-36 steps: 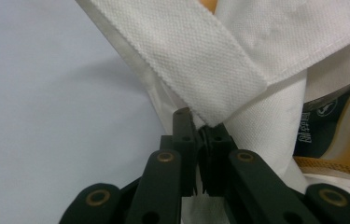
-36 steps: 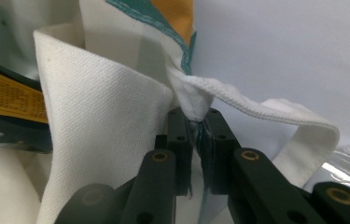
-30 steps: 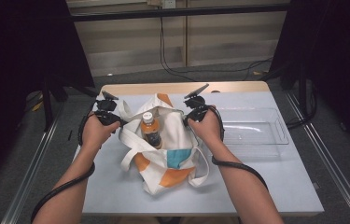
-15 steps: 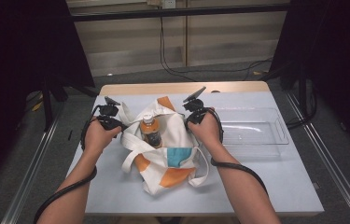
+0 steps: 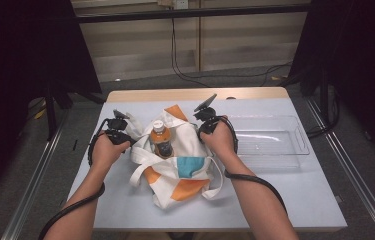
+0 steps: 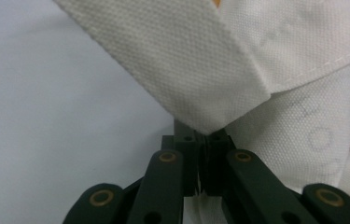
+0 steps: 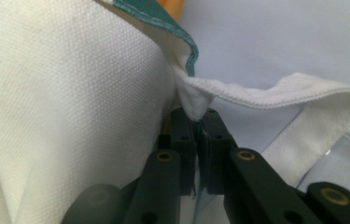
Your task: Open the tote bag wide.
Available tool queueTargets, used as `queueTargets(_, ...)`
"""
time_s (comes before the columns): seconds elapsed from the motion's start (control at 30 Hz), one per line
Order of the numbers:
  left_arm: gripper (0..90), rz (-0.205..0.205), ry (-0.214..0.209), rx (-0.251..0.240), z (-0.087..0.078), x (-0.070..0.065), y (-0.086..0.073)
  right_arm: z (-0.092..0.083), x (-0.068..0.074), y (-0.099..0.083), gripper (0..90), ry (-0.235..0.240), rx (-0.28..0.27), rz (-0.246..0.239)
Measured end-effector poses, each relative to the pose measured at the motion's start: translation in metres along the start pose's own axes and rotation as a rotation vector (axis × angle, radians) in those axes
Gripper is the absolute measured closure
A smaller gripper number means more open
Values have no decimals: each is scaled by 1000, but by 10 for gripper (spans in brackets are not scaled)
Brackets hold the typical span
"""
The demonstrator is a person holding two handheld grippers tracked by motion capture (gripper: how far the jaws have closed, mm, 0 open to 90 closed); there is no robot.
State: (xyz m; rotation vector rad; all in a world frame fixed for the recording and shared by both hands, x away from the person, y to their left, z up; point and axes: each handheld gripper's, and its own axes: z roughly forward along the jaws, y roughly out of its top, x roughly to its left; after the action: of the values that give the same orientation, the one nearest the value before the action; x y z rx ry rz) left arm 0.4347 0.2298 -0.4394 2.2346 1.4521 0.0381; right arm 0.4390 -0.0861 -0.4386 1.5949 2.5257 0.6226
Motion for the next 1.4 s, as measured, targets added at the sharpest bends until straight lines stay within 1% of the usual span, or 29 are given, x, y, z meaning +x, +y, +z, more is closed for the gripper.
queueTargets(0.03, 880, -8, -2, -3, 1, 0, -1, 0, 0, 0, 860, 0, 2, -1)
queueTargets(0.07, 880, 0, 4, 1, 1, 0, -1, 0, 0, 0, 861, -1, 1, -1)
queueTargets(0.1, 880, -13, -1, -3, 2, -2, -2, 0, 0, 0, 860, -4, 8, -2)
queueTargets(0.2, 880, -6, 6, -11, 2, -2, -3, 1, 1, 0, 860, -10, 18, -3)
queueTargets(0.23, 880, -2, 3, -3, 1, -1, -4, 1, 1, 0, 859, -13, 15, -7)
queueTargets(0.27, 880, -11, 3, -14, 1, -1, -4, 0, 1, 0, 859, -7, 8, -9)
queueTargets(0.3, 879, -2, 2, -9, -1, -1, -4, 0, 1, 0, 857, -5, 3, -5)
queueTargets(0.33, 878, -15, 4, -27, -1, -2, -4, -1, 0, -1, 856, -4, -1, -3)
queueTargets(0.37, 877, 4, 9, -27, -4, -2, -4, -1, -1, -1, 853, 1, -7, -7)
queueTargets(0.4, 875, -3, 4, -38, -5, -3, -4, -3, 0, -1, 851, 3, -11, 8)
queueTargets(0.47, 872, -3, -4, -49, -9, -3, -4, -5, -1, -2, 847, 8, -27, -5)
queueTargets(0.53, 870, 1, -3, -57, -13, -3, -3, -7, -1, -3, 840, 7, -37, -3)
queueTargets(0.57, 869, -8, -5, -63, -15, -4, -2, -9, 0, -3, 835, 5, -43, -5)
queueTargets(0.63, 868, 3, -2, -62, -20, -5, -1, -13, 1, -2, 823, 6, -66, -26)
queueTargets(0.67, 866, 8, 1, -69, -22, -5, -1, -16, 1, -2, 807, 0, -62, -22)
queueTargets(0.7, 863, 2, -2, -76, -24, -6, 0, -19, 2, -2, 795, 1, -65, -15)
queueTargets(0.73, 858, 6, 2, -82, -26, -8, 0, -20, 2, -2, 788, 4, -75, -30)
queueTargets(0.77, 846, 1, 6, -94, -28, -9, 0, -22, 2, -2, 779, 2, -79, -32)
queueTargets(0.83, 807, 14, 13, -97, -33, -9, 1, -27, 3, -3, 752, 3, -80, -36)
queueTargets(0.87, 790, 10, 15, -107, -35, -10, 1, -29, 2, -3, 743, 6, -86, -41)
queueTargets(0.9, 775, 15, 14, -108, -37, -9, 1, -31, 3, -3, 735, 3, -79, -40)
queueTargets(1.0, 697, 9, 20, -137, -44, -10, 1, -37, 4, -4, 692, 0, -87, -56)
queueTargets(1.03, 676, 8, 25, -141, -47, -11, 1, -40, 5, -4, 681, 4, -88, -49)
queueTargets(1.07, 652, 14, 36, -144, -49, -11, 1, -42, 6, -4, 671, 0, -90, -55)
queueTargets(1.13, 625, 12, 35, -146, -54, -12, 0, -46, 6, -4, 657, 6, -91, -64)
queueTargets(1.2, 589, 23, 39, -155, -59, -12, 0, -50, 8, -4, 652, 18, -91, -65)
queueTargets(1.27, 568, 11, 29, -154, -63, -14, 0, -52, 10, -4, 641, 16, -89, -72)
queueTargets(1.3, 560, 29, 41, -146, -65, -14, 0, -53, 10, -4, 635, 20, -90, -73)
queueTargets(1.4, 527, 10, 32, -156, -69, -14, -1, -55, 12, -4, 624, 27, -92, -76)
